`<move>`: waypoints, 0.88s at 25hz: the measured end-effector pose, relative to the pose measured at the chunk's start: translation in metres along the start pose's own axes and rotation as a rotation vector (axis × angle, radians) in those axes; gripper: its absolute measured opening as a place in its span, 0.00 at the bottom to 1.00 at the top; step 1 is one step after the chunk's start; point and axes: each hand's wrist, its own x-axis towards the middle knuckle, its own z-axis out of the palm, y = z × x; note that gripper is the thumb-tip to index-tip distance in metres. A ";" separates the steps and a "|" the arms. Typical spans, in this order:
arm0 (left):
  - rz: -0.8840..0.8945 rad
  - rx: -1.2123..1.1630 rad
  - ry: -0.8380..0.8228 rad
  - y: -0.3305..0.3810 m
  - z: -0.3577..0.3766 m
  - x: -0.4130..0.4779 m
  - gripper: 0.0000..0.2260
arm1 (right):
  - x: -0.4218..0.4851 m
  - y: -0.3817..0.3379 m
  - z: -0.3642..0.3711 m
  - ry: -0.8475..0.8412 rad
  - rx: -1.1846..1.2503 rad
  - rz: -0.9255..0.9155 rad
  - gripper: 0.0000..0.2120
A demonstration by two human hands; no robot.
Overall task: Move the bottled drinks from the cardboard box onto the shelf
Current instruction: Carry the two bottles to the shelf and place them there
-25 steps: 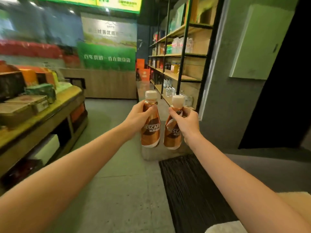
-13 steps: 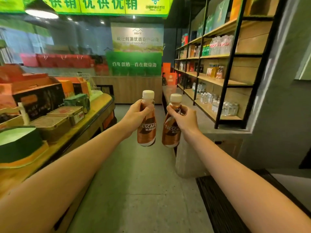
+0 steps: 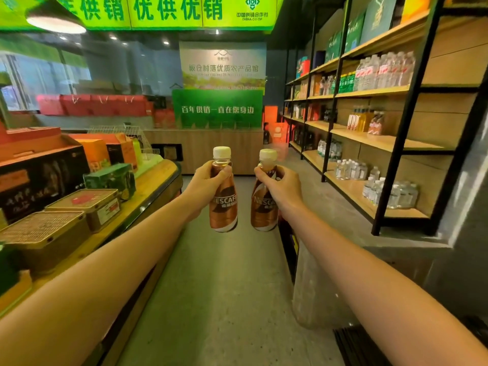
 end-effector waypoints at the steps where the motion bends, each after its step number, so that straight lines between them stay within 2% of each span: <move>1: 0.003 0.001 0.004 -0.003 0.003 0.031 0.12 | 0.031 0.007 0.004 -0.007 0.001 -0.009 0.09; 6: 0.036 -0.022 0.020 -0.024 0.018 0.168 0.14 | 0.168 0.049 0.032 0.000 -0.020 0.010 0.13; 12: 0.025 -0.040 -0.051 -0.083 0.039 0.322 0.16 | 0.305 0.121 0.071 0.006 0.014 0.076 0.14; 18: 0.057 -0.084 -0.173 -0.127 0.052 0.502 0.15 | 0.460 0.184 0.114 0.131 0.007 0.079 0.19; 22: 0.082 -0.104 -0.267 -0.140 0.074 0.619 0.10 | 0.565 0.209 0.124 0.225 -0.013 0.090 0.18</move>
